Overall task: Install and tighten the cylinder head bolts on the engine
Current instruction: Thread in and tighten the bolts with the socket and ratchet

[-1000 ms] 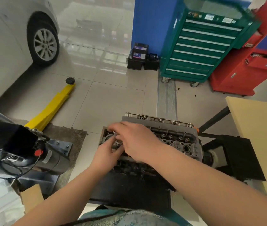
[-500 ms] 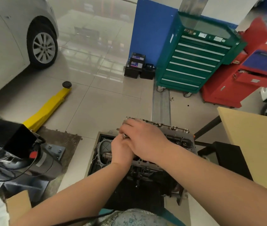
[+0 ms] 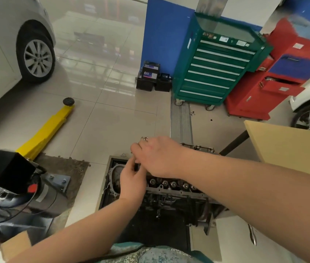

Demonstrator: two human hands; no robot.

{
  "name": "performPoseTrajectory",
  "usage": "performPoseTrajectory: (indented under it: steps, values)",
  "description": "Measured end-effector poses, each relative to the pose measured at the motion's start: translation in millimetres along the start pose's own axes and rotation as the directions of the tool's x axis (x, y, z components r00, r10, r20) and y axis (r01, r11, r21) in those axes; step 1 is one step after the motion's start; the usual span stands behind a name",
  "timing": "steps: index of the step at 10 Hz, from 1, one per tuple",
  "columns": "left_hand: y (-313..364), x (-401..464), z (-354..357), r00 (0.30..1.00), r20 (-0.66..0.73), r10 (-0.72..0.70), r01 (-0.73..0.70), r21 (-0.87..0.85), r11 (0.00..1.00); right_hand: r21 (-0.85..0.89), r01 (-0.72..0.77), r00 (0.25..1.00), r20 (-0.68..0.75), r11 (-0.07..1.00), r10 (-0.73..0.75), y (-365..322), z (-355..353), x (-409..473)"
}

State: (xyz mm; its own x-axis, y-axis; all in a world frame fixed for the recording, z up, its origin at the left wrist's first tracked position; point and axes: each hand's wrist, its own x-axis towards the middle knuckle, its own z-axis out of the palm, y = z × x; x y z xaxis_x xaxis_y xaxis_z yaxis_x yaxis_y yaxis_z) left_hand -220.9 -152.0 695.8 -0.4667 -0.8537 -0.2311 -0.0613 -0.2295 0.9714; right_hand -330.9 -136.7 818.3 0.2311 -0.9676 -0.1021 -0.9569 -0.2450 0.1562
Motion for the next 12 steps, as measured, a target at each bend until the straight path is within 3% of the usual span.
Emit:
performPoseTrajectory:
  steps: [1,2,3,4,5,6,7,8,9,10,11,12]
  values:
    - [6,2,27,0.994,-0.109,-0.017,0.009,-0.073,0.997,-0.026,-0.033,0.999,0.001,0.999,0.033,6,2,-1]
    - [5,22,32,0.974,-0.218,0.059,-0.032,0.127,0.991,-0.02,-0.065,0.998,-0.001,0.998,0.065,5,2,1]
    - [7,30,23,0.996,-0.068,0.066,-0.047,0.248,0.968,-0.016,-0.006,0.999,0.033,1.0,0.006,3,-4,2]
    - [25,41,-13,0.942,0.335,0.005,-0.135,0.365,0.921,0.03,0.184,0.978,0.089,0.982,-0.186,4,-12,0]
    - [40,51,-30,0.793,0.606,-0.067,-0.195,0.357,0.913,-0.016,0.279,0.954,0.124,0.96,-0.275,6,-17,4]
    - [33,48,-25,0.863,0.504,0.037,-0.242,0.346,0.906,-0.056,0.275,0.952,0.154,0.96,-0.264,10,-19,8]
    - [4,23,-12,0.995,0.09,0.044,-0.059,0.179,0.982,-0.021,0.159,0.98,0.124,0.987,-0.155,8,-19,6]
    - [-3,-1,15,0.998,-0.065,0.0,-0.007,-0.098,0.995,0.051,0.007,0.992,0.123,0.999,-0.013,-3,-16,3]
    - [3,9,30,0.992,-0.126,-0.03,0.019,-0.088,0.996,0.064,-0.122,0.985,0.131,0.99,0.113,-9,-11,-3]
    - [4,27,26,0.994,-0.075,-0.077,0.082,0.066,0.994,0.089,-0.207,0.972,0.132,0.974,0.195,-7,-10,-5]
    - [14,48,1,0.935,0.355,-0.011,-0.08,0.239,0.968,0.044,-0.17,0.977,0.136,0.984,0.163,4,-16,-4]
    - [36,64,-19,0.716,0.693,-0.083,-0.167,0.285,0.944,0.019,0.077,0.984,0.161,0.997,-0.079,15,-24,-1]
